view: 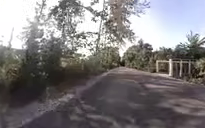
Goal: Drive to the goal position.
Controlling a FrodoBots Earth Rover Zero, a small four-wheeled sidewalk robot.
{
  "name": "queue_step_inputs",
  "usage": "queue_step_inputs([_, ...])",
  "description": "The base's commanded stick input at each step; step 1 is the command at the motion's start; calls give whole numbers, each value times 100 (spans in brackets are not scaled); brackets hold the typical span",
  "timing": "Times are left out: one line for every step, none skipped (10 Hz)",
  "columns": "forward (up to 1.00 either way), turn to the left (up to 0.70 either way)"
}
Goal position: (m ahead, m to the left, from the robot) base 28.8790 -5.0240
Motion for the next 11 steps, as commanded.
queue_step_inputs([70, -5])
queue_step_inputs([70, -2])
queue_step_inputs([70, 0])
queue_step_inputs([70, 0])
queue_step_inputs([70, 0])
queue_step_inputs([70, 0])
queue_step_inputs([70, 0])
queue_step_inputs([70, 0])
queue_step_inputs([70, 0])
queue_step_inputs([70, 0])
queue_step_inputs([70, 0])
